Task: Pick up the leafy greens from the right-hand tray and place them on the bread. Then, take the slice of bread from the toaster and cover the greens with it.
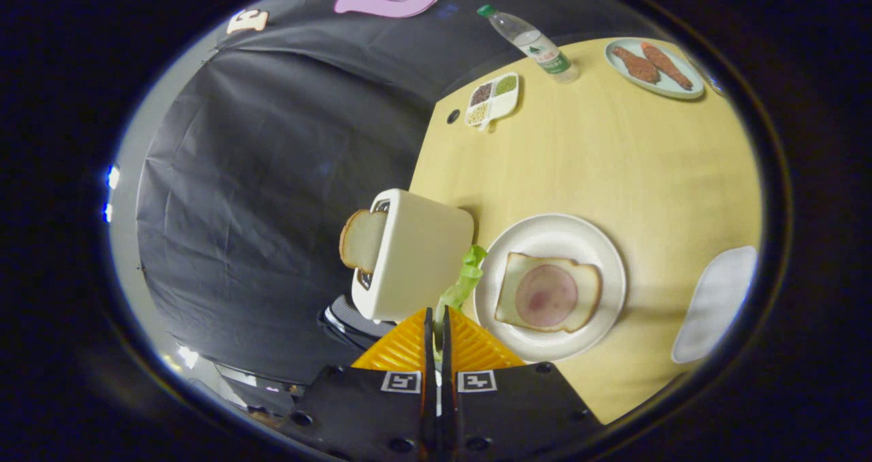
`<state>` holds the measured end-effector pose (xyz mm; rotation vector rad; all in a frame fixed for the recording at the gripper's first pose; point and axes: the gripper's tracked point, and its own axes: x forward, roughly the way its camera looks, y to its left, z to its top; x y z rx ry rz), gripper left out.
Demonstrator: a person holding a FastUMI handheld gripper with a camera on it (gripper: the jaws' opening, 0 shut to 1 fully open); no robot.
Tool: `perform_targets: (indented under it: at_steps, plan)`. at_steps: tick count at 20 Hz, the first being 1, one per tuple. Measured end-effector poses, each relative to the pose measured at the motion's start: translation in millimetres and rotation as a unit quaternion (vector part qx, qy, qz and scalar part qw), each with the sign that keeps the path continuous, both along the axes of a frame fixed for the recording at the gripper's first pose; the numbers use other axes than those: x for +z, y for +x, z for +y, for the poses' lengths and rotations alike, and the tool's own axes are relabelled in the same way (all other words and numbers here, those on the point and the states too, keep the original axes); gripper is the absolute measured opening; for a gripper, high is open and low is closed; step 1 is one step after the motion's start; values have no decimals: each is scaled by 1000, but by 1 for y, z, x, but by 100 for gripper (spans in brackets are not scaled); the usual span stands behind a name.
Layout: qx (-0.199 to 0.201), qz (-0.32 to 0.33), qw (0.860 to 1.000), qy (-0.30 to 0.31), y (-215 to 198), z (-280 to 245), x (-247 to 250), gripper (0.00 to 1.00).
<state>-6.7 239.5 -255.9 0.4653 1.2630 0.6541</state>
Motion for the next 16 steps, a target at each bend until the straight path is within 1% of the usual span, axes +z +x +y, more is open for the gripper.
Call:
perform_targets:
  at_steps: [3,7,9,16]
  plan:
    - [-10,8,999,-33,8,-4,-33,6]
    - [-35,8,993,-109,25,-42,-73,6]
    - [-38,8,989,-141,27,-58,-85,6]
    - [1,-6,976,-219,15,-81,-106,6]
